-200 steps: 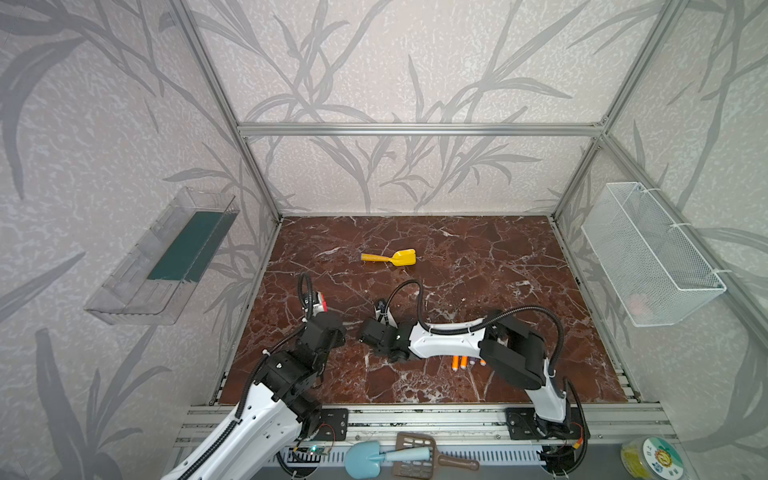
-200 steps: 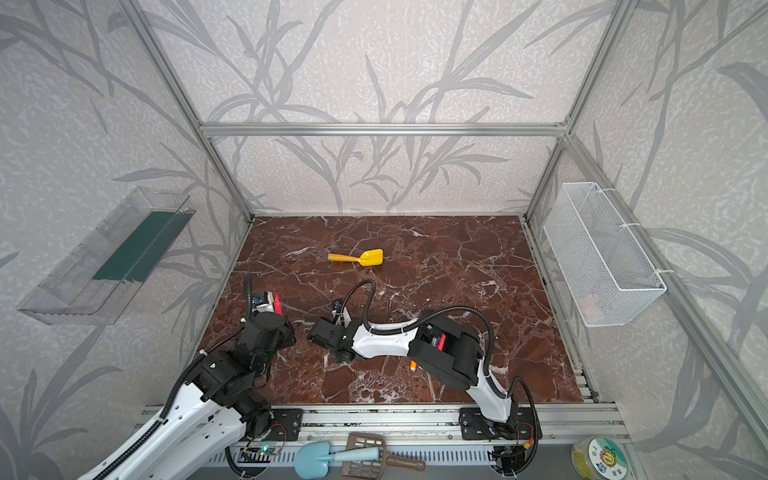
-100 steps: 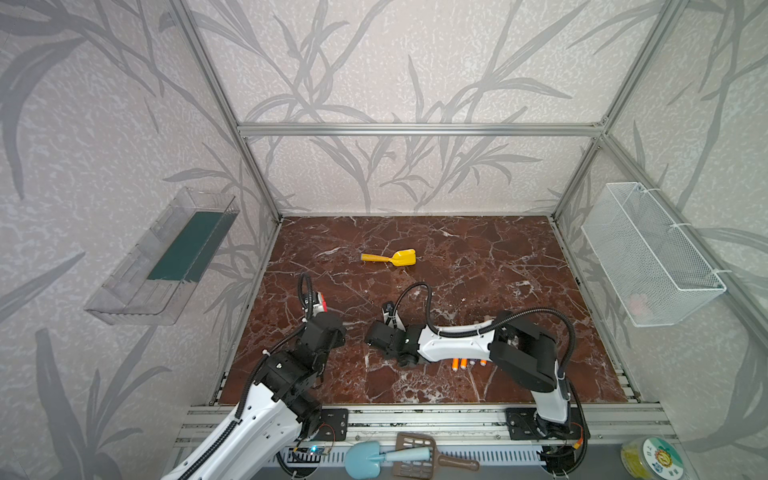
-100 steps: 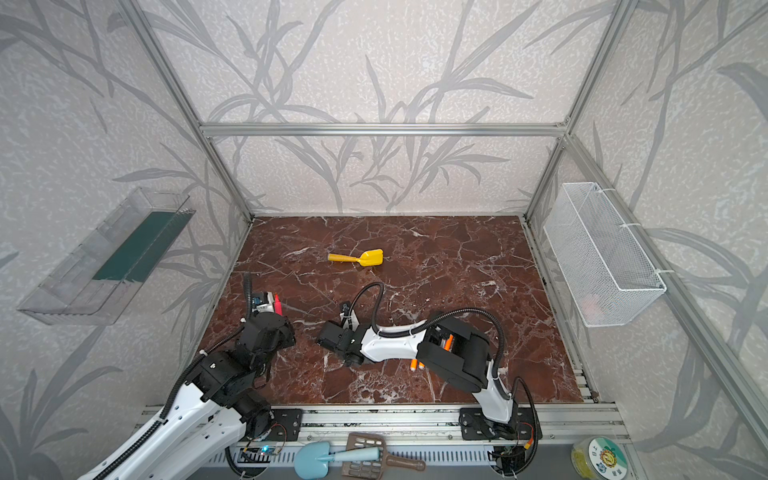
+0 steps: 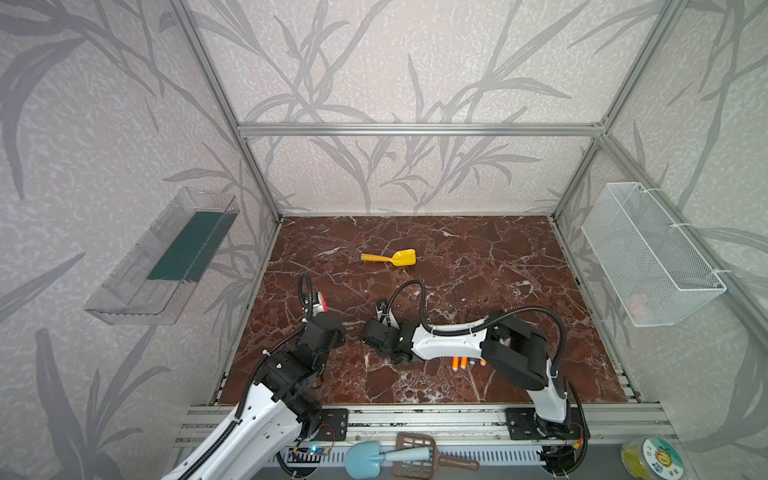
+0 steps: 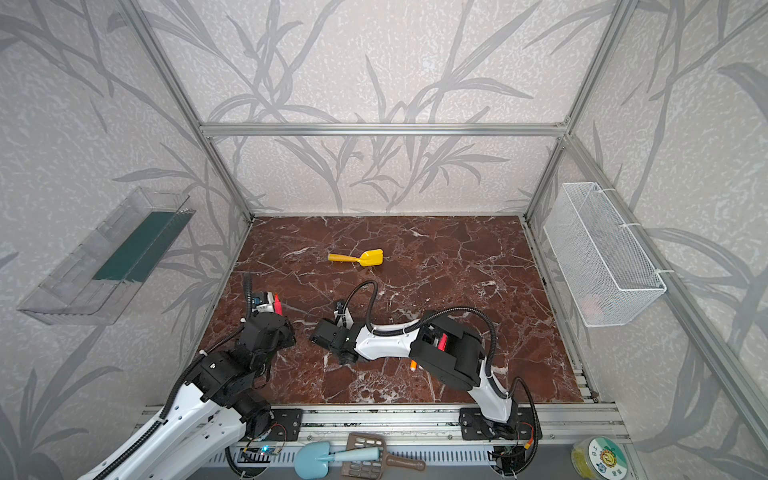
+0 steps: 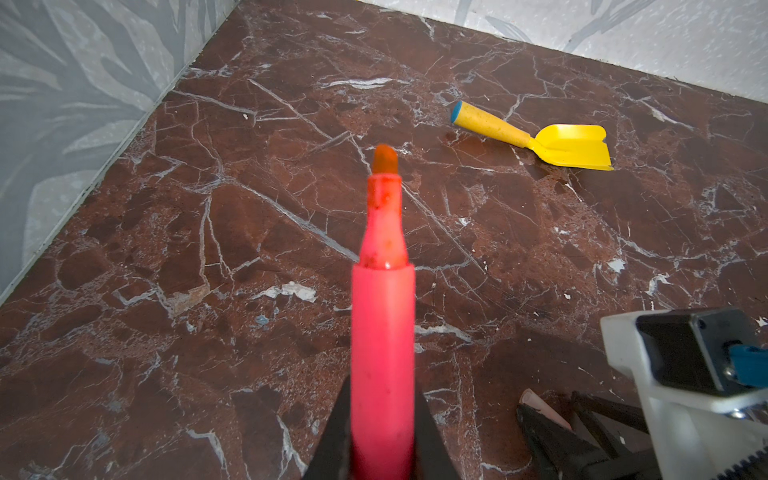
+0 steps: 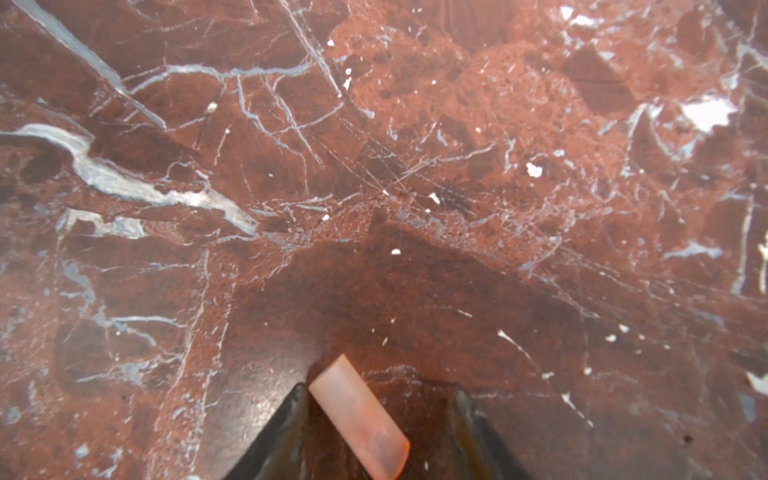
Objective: Insert the pens into the pen caps
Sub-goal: 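Grasp the pale pink cap with the right gripper and lift it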
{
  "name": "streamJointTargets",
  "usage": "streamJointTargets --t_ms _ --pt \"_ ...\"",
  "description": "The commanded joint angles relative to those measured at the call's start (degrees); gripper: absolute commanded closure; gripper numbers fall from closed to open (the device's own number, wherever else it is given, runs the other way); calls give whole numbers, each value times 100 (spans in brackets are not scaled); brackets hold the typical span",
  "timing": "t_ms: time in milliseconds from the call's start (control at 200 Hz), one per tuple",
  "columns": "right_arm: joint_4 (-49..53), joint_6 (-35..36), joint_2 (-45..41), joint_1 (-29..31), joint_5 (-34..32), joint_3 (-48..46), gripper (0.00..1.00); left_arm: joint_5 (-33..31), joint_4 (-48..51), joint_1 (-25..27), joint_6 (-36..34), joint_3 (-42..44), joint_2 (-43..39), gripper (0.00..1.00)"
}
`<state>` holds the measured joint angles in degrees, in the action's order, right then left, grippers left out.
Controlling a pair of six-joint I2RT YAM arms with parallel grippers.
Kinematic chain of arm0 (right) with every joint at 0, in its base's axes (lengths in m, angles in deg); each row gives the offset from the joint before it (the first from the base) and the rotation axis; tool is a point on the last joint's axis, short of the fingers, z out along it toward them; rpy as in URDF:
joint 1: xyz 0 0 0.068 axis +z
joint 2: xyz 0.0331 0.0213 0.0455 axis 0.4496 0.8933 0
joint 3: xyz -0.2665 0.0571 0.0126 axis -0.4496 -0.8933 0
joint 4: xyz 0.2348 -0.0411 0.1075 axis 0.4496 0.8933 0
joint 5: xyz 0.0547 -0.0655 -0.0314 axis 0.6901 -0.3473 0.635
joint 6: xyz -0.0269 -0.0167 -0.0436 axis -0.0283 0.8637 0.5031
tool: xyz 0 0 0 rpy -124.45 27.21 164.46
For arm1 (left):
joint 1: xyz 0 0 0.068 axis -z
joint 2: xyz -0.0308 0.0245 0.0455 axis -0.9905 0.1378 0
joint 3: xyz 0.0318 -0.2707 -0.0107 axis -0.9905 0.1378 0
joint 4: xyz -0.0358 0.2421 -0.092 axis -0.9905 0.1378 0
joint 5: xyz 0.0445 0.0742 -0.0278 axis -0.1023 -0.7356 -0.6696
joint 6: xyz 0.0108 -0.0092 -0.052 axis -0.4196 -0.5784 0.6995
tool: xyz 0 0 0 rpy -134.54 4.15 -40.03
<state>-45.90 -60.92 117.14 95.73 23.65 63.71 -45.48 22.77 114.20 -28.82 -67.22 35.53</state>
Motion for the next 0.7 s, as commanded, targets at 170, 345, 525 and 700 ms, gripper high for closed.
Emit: streamJointTargets --t_ms 170,345,525,700 --pt "143 -18 281 -110 57 9 67 -92 105 -27 48 58 -70 100" --pt "159 4 366 -161 96 73 67 -87 98 -28 48 60 -88 100" --pt "172 13 488 -195 184 145 68 -82 102 -30 40 75 -130 100" --pt "187 -5 530 -204 284 167 79 -86 104 -23 39 75 -135 100"
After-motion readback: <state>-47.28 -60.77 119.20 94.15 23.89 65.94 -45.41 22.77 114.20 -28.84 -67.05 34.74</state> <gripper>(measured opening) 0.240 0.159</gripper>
